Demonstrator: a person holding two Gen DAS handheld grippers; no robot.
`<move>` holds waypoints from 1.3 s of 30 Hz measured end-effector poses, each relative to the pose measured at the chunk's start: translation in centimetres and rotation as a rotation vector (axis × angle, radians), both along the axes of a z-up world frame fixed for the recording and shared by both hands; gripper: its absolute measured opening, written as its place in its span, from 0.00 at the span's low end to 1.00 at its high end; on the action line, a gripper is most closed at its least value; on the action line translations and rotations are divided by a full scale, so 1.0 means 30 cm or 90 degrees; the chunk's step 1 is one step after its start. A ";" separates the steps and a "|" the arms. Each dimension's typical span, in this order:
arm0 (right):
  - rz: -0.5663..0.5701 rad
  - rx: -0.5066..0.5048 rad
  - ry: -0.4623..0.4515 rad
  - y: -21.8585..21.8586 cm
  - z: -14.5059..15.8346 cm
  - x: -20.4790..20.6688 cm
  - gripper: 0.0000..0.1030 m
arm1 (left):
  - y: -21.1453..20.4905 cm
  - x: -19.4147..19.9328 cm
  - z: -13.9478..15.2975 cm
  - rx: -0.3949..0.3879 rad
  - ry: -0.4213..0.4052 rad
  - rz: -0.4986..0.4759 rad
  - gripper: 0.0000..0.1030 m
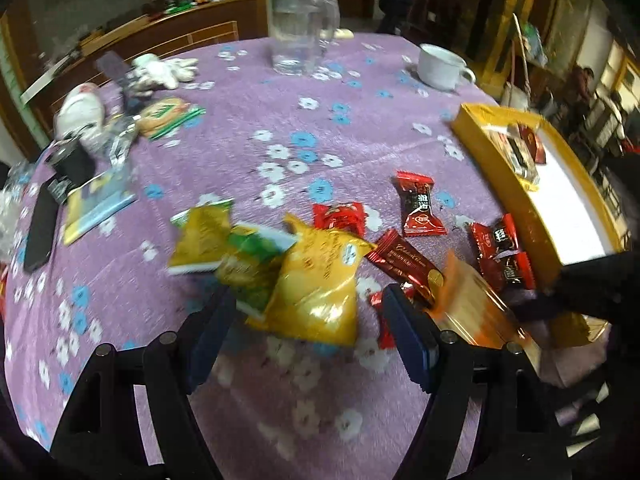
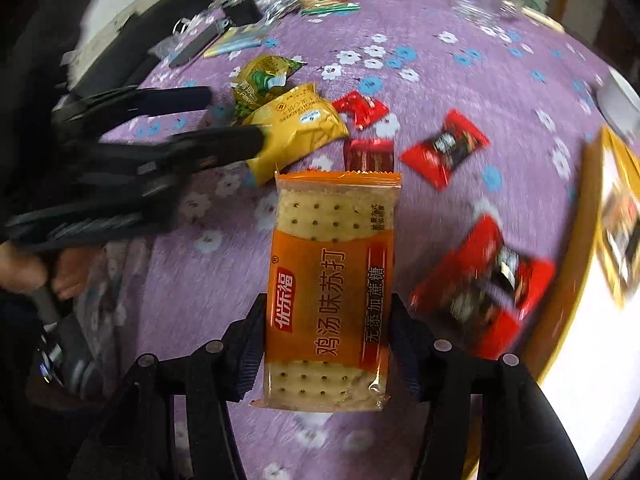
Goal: Organize snacks
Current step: 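Grasp the orange soda-cracker pack with the right tool while the left tool grasps the yellow sandwich-cracker bag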
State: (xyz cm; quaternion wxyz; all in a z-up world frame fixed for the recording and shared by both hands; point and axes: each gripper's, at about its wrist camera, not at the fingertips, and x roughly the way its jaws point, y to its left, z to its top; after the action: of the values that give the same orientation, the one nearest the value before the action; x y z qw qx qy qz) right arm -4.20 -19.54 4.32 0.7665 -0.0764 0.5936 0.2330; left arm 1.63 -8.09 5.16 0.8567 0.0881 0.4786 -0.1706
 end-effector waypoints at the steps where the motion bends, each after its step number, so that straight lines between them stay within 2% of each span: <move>1: -0.012 0.007 0.001 -0.011 0.007 -0.018 0.56 | -0.017 0.009 -0.009 0.011 -0.002 -0.009 0.73; 9: -0.059 0.026 -0.010 -0.055 0.027 -0.059 0.55 | -0.108 0.092 -0.060 0.120 -0.043 -0.026 0.71; 12: -0.063 0.030 -0.012 -0.067 0.036 -0.070 0.55 | -0.114 0.051 -0.066 0.132 -0.068 -0.038 0.52; 13: -0.064 0.030 -0.011 -0.066 0.037 -0.070 0.55 | -0.110 0.034 -0.066 0.128 -0.068 -0.034 0.42; 14: -0.065 0.030 -0.010 -0.072 0.037 -0.075 0.55 | -0.102 0.023 -0.067 0.111 -0.057 -0.032 0.40; 17: -0.072 0.035 -0.005 -0.069 0.029 -0.090 0.55 | -0.064 -0.048 -0.060 0.063 -0.044 -0.006 0.40; 23: -0.063 0.044 0.000 -0.066 0.024 -0.129 0.55 | 0.034 -0.257 -0.049 -0.025 -0.012 0.005 0.40; 27: -0.063 0.045 0.002 -0.064 0.013 -0.132 0.55 | 0.080 -0.313 -0.011 -0.055 -0.026 0.010 0.41; 30: -0.060 0.040 0.003 -0.055 0.004 -0.130 0.55 | 0.109 -0.291 0.017 -0.079 -0.021 0.013 0.51; 32: -0.057 0.032 0.003 -0.041 -0.006 -0.120 0.55 | 0.113 -0.271 0.015 -0.075 -0.010 0.015 0.55; 37: -0.043 0.004 -0.005 -0.007 -0.015 -0.119 0.56 | 0.086 -0.267 -0.045 -0.005 0.017 -0.001 0.61; 39: -0.041 -0.004 -0.008 -0.003 -0.015 -0.115 0.56 | 0.085 -0.265 -0.059 -0.002 0.024 -0.006 0.67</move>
State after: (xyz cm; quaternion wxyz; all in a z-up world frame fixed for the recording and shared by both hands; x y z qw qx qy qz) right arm -7.65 -19.63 3.87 0.7769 -0.0610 0.5918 0.2060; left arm -6.34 -5.54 3.37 0.8470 0.0859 0.4938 -0.1768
